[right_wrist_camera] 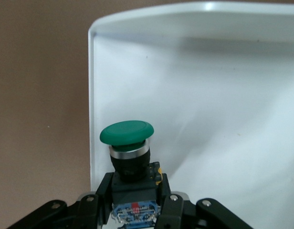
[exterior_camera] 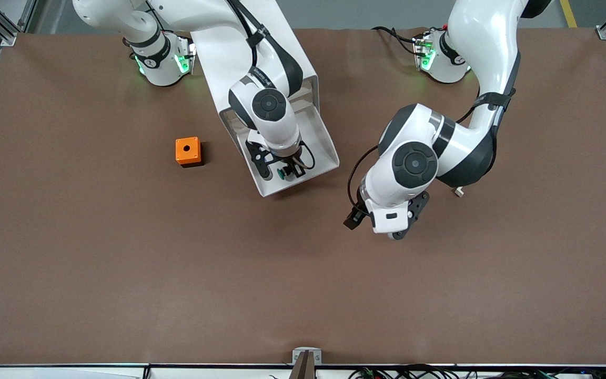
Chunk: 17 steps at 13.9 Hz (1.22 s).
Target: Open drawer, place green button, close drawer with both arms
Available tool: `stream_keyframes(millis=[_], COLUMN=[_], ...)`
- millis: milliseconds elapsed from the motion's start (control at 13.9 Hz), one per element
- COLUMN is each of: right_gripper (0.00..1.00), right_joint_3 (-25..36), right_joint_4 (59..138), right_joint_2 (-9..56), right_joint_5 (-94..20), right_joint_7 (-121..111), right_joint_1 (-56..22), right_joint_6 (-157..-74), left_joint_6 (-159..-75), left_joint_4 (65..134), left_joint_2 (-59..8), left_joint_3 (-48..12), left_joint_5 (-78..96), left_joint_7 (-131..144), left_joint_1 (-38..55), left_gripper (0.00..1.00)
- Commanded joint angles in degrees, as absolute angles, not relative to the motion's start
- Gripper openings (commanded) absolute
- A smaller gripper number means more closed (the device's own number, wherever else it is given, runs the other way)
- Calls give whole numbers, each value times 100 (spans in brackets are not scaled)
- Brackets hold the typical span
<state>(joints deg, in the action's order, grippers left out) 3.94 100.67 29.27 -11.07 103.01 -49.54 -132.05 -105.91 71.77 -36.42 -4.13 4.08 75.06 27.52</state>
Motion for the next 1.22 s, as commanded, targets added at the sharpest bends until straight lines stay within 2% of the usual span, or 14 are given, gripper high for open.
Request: stream_keyframes(millis=[0, 432, 504, 576, 648, 720, 792, 936, 1153], right_gripper=[0, 0, 4, 20, 44, 93, 100, 100, 100], right_joint_3=[457, 457, 457, 457, 457, 457, 457, 457, 466], right_joint_4=[9932, 9721, 9721, 9712, 9695, 9633, 9572, 9362, 8826], right_joint_2=[3014, 3278, 3278, 3278, 3278, 3278, 3278, 3270, 3217], right_joint_5=[-1274, -1274, -1274, -1274, -1274, -1274, -1266, -1266, -1257], right_joint_7=[10380, 10485, 10459, 10442, 10398, 10389, 10354, 9943, 8811], right_joint_1=[-5071, -5089, -5115, -5107, -5072, -5054, -5054, -5010, -4756], right_joint_6=[-13184, -13166, -13166, -13157, -13140, -13131, -13113, -12852, -11816], left_joint_6=[-11037, -11443, -11496, -11583, -11706, -11803, -11847, -11856, -11856], left_joint_4=[7216, 7268, 7269, 7269, 7277, 7277, 7277, 7277, 7321], left_joint_2=[-3788, -4165, -4244, -4289, -4367, -4455, -4534, -4693, -4772], left_joint_3=[-378, -395, -404, -404, -413, -413, -413, -466, -466], left_joint_5=[27, 26, 18, 35, 44, 79, 79, 131, 474], left_joint_7=[6261, 4527, 4509, 4509, 4509, 4526, 4526, 4552, 4535], left_joint_1=[2681, 2725, 2759, 2855, 2909, 3022, 3067, 3233, 3295], left_gripper=[99, 99, 99, 99, 99, 99, 99, 99, 99])
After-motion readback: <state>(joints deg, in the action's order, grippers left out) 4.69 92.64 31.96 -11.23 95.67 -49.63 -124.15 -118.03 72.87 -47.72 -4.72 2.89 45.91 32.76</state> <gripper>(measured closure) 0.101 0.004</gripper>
